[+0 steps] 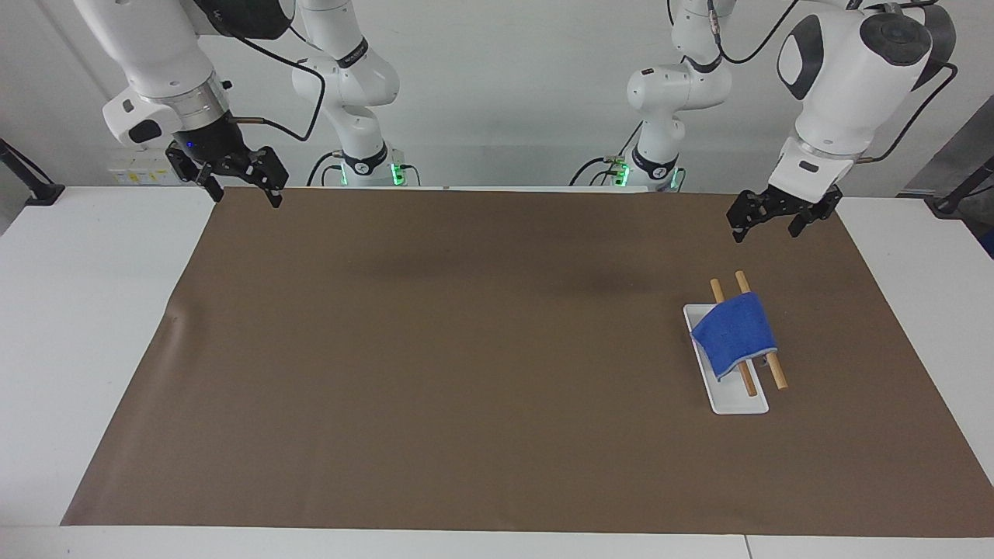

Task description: Right arm passes towel to left arm to hang

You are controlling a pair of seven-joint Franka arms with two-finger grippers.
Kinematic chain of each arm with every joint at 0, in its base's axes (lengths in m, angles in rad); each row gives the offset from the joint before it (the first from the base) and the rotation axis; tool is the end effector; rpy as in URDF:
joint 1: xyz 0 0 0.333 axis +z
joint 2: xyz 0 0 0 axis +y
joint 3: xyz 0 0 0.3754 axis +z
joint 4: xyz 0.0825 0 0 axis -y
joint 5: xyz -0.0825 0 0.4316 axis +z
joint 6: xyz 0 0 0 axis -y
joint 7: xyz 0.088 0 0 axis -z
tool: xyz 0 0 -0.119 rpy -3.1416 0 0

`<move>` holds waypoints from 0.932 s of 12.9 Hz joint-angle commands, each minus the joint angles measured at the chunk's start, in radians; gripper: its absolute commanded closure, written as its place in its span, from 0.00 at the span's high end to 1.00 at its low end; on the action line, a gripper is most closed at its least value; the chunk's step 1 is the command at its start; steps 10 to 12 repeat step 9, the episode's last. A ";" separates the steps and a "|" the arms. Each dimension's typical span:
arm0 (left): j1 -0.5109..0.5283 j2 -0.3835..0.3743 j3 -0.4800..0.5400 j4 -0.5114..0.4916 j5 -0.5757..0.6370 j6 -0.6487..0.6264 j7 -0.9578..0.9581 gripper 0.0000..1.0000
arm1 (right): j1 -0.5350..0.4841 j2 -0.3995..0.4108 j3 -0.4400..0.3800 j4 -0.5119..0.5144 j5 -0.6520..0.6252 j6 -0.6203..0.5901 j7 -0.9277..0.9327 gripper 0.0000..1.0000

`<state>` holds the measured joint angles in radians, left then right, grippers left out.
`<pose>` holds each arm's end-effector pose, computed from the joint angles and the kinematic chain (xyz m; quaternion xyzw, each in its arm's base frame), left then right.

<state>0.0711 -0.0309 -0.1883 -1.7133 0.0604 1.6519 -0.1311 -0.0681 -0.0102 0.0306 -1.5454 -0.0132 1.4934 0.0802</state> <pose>0.5900 -0.0643 0.6230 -0.9993 -0.0041 0.0113 0.0346 0.5895 -0.0237 0.6845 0.9980 -0.0592 -0.0208 0.0072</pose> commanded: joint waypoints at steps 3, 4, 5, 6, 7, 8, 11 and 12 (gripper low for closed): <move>-0.005 -0.032 0.006 -0.025 0.012 0.009 0.002 1.00 | -0.006 -0.022 -0.001 -0.025 0.021 0.002 -0.023 1.00; 0.001 -0.032 0.004 -0.014 0.012 0.006 0.005 1.00 | -0.006 -0.022 -0.001 -0.025 0.021 0.002 -0.022 1.00; 0.004 -0.032 0.004 -0.006 0.010 0.006 0.004 1.00 | -0.006 -0.022 -0.001 -0.025 0.021 0.002 -0.022 1.00; 0.001 -0.032 0.004 -0.002 0.010 0.006 0.004 1.00 | -0.006 -0.022 -0.001 -0.025 0.021 0.002 -0.022 1.00; -0.002 -0.032 0.004 -0.002 0.010 0.005 0.002 1.00 | -0.006 -0.022 -0.001 -0.025 0.021 0.002 -0.023 1.00; -0.005 -0.032 0.004 -0.002 0.010 0.006 0.001 1.00 | -0.006 -0.022 -0.001 -0.024 0.021 0.002 -0.023 1.00; -0.005 -0.032 0.003 -0.002 0.010 0.009 0.001 1.00 | -0.006 -0.022 -0.001 -0.025 0.021 0.002 -0.023 1.00; -0.005 -0.032 0.003 -0.002 0.010 0.009 0.001 1.00 | -0.006 -0.022 -0.001 -0.025 0.021 0.002 -0.023 1.00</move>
